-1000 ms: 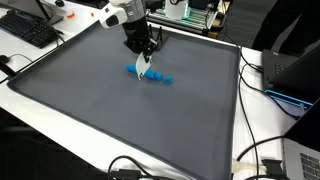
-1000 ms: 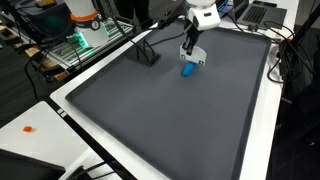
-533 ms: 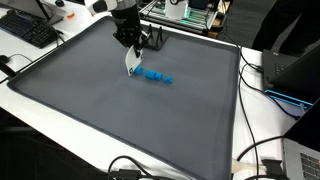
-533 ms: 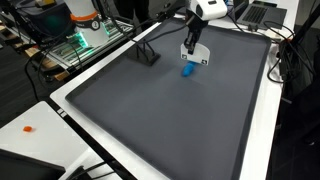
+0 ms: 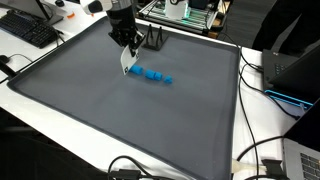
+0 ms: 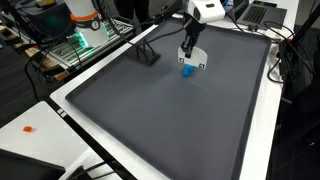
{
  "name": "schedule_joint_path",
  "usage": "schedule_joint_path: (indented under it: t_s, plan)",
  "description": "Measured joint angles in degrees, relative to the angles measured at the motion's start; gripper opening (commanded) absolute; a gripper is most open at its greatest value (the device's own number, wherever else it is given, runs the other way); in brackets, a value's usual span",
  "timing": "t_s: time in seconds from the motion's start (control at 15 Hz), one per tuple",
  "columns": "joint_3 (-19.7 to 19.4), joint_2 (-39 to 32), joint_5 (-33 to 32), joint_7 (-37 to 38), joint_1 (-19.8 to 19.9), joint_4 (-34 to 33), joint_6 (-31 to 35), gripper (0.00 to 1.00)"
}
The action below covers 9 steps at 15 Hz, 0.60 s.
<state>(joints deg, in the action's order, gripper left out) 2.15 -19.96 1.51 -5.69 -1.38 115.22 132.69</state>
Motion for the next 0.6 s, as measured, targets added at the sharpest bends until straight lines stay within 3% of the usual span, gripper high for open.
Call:
schedule_joint_path:
  t_s: [0.6]
  plan:
    - [0.00,-1.65,-0.30,-0.13,0.00,0.31,0.02,0.01]
